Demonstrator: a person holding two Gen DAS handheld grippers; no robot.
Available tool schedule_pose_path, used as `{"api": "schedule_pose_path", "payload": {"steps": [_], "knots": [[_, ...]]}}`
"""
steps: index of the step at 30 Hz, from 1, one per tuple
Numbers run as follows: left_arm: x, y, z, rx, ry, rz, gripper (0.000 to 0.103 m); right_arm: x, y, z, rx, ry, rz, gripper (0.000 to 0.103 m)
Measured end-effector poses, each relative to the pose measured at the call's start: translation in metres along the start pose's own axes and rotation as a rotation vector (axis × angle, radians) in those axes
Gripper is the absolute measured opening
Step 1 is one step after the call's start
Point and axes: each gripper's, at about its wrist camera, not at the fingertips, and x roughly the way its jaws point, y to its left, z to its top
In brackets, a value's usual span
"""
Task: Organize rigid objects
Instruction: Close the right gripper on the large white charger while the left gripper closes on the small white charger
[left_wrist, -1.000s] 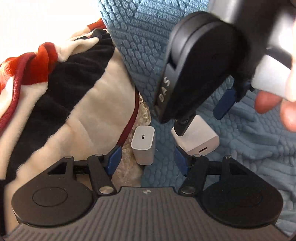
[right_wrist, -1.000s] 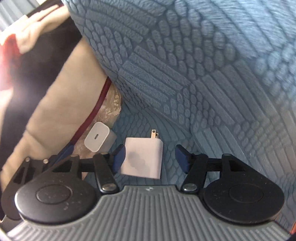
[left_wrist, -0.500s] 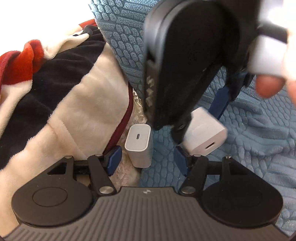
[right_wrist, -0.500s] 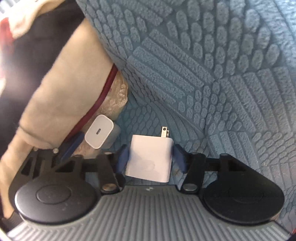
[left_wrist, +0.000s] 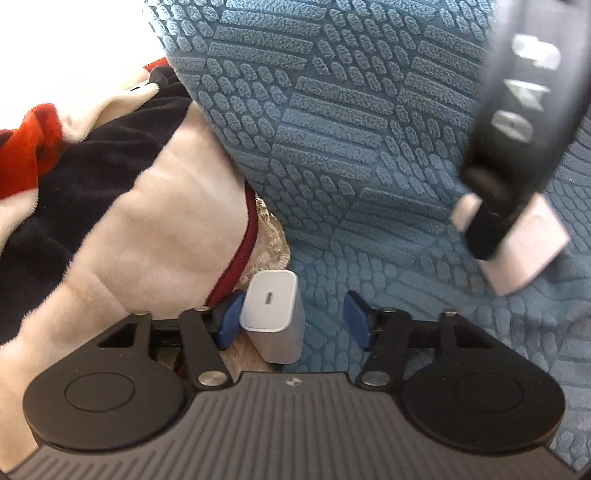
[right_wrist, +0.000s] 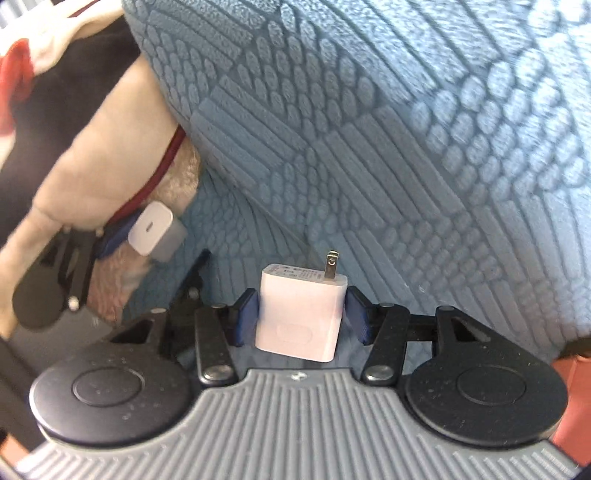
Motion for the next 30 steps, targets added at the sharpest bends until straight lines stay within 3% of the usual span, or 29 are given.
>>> {"api": "schedule_pose_path", "payload": {"steps": [4,5,18,30], "knots": [[0.005,0.01,0.0,-0.035,0.02,0.0,0.034,-0.005,-0.005,-0.006,0.013,-0.007,-0.01,0.054],[0.006,0.012,0.001,-0.04,0.027,-0.006,0.032,-0.005,-0.004,-0.009,0.022,-0.01,-0.009,0.054],[-0.033,0.036,-0.002,-0.172,0.037,-0.111,0.031,-0.055,-0.021,-0.06,0.06,-0.047,-0.045,0.054],[-0.115,0.039,-0.016,-0.27,-0.012,-0.208,0.031,-0.115,-0.016,-0.131,0.029,-0.083,-0.077,0.053]]}}
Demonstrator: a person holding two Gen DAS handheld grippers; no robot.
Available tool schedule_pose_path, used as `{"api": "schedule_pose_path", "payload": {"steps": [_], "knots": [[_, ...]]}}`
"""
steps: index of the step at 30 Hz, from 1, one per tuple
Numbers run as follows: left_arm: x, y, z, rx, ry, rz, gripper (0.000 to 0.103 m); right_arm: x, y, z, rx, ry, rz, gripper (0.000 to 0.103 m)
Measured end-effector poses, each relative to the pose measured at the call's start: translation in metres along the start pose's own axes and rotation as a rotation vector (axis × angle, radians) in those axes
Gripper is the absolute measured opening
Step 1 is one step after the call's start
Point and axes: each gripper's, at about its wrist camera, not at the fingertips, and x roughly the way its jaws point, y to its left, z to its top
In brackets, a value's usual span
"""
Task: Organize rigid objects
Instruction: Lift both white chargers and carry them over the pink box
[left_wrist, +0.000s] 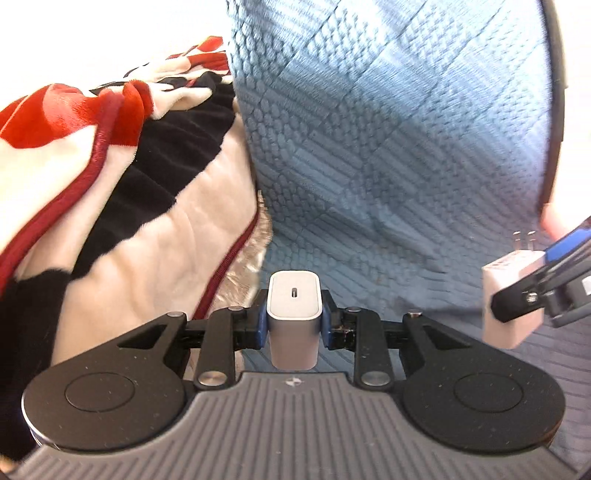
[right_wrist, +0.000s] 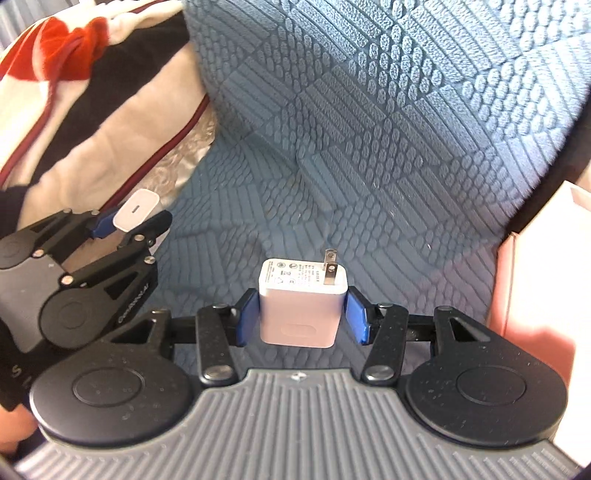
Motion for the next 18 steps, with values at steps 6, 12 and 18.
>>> {"api": "schedule_pose_path", "payload": {"steps": [6,12,18], "knots": [[-0.038,-0.005,-0.011,-0.063,0.017,-0.076,0.031,-0.02,0.01,-0.017,0.01,-0.029,-0.015,0.053],[-0.067,-0.006,-0.023,-0.162,0.055,-0.15,0.031,-0.034,0.023,-0.032,0.026,-0.05,-0.03,0.054],[-0.092,0.0,-0.034,-0.241,0.073,-0.193,0.031,-0.042,0.033,-0.053,0.011,-0.039,-0.045,0.054]]}}
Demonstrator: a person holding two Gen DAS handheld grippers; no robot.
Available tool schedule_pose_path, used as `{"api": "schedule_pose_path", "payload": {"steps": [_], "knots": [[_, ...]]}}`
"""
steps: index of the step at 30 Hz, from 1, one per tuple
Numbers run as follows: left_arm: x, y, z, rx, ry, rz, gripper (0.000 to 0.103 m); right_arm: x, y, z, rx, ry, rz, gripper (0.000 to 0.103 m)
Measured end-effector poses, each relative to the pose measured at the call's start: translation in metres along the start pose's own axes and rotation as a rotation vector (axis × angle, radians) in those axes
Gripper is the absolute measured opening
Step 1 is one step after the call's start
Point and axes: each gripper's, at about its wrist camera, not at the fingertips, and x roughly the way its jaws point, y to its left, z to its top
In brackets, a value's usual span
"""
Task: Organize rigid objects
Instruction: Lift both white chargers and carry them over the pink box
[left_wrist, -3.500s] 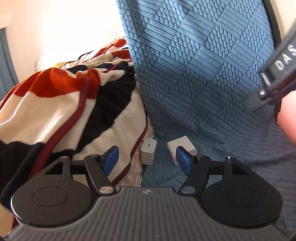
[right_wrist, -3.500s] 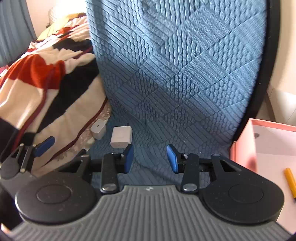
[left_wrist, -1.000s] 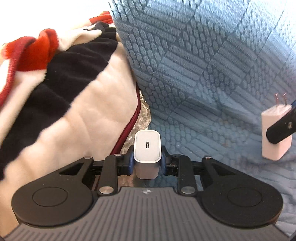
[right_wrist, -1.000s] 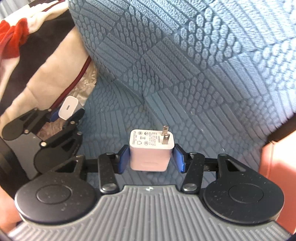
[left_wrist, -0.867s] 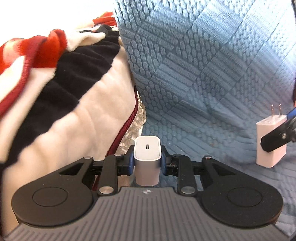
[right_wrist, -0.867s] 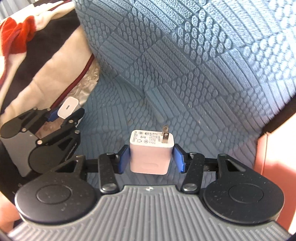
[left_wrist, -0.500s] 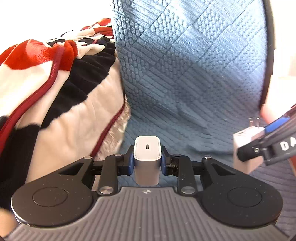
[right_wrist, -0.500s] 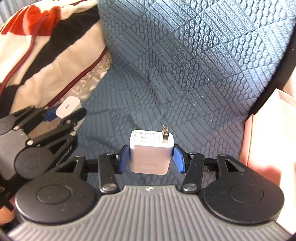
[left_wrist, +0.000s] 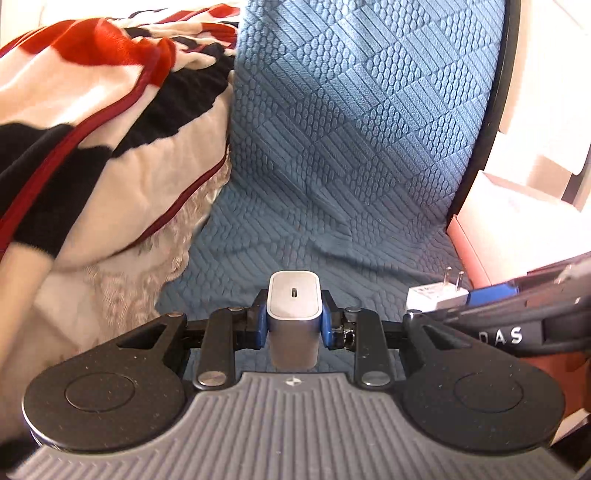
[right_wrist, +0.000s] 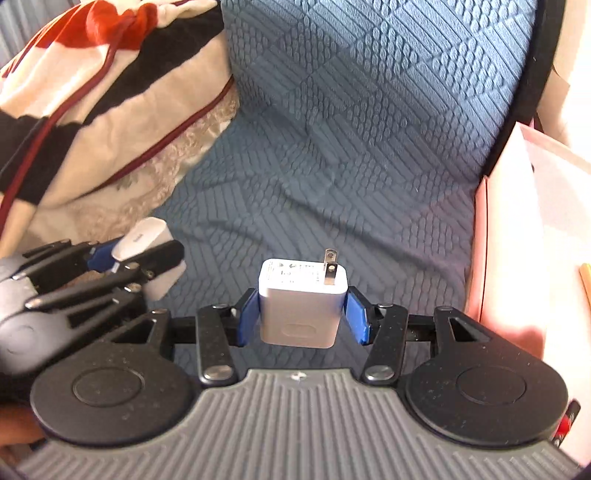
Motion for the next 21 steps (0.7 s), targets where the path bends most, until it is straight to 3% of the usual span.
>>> {"api": "schedule_pose_path", "payload": {"steps": [8,21], "knots": [[-0.007,0.008,-0.006,-0.087,0.05,-0.048,0.031,0.004,0.003,-0.023,0.013,0.003,-0.031,0.054],[0.0,0.004,-0.011,-0.081,0.058,-0.079,0.031,0.02,0.012,-0.049,0.096,0.041,-0.023,0.056]]}}
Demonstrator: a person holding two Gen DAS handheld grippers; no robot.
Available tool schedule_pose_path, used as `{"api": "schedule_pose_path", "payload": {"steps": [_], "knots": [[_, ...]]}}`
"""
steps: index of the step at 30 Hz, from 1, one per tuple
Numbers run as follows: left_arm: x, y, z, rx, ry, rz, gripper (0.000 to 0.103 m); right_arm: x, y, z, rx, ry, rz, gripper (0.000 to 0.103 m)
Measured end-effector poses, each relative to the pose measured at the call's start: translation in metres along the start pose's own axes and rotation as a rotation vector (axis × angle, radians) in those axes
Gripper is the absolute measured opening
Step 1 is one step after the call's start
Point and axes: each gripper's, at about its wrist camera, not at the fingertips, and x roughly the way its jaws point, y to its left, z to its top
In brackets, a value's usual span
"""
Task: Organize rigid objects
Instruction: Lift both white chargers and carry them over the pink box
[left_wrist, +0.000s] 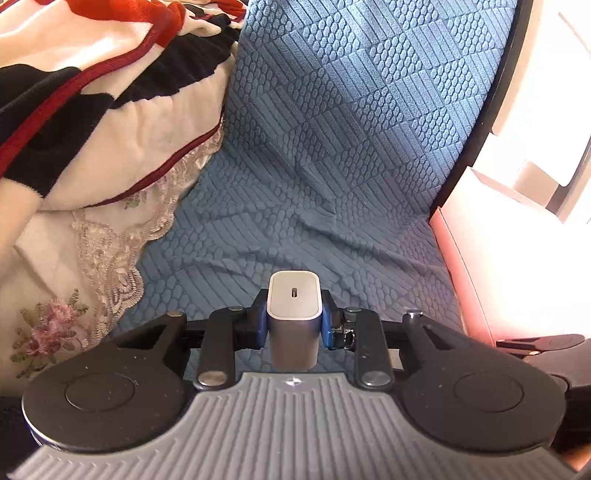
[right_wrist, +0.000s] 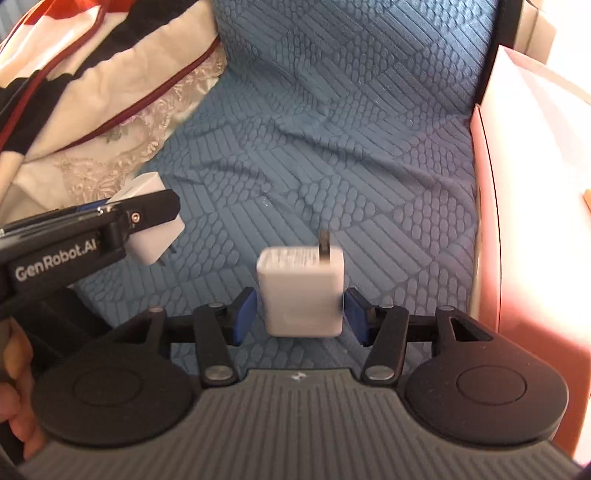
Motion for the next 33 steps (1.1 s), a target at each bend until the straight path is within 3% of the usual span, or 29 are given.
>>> {"api": "schedule_pose_path", "payload": {"steps": [15,26,33], "knots": [[0.007,0.004,-0.004,-0.002,0.017,-0.006,0.031,0.003,-0.001,0.009,-0.028,-0.046,-0.017,0.057],[0.008,0.011,-0.003,-0.025,0.025,-0.005,0.031,0.034,0.005,0.015,-0.03,-0.037,-0.023,0.055],[0.008,0.007,-0.001,-0.016,0.033,-0.014,0.031,0.024,0.005,0.009,-0.046,-0.045,-0.043,0.053]]}}
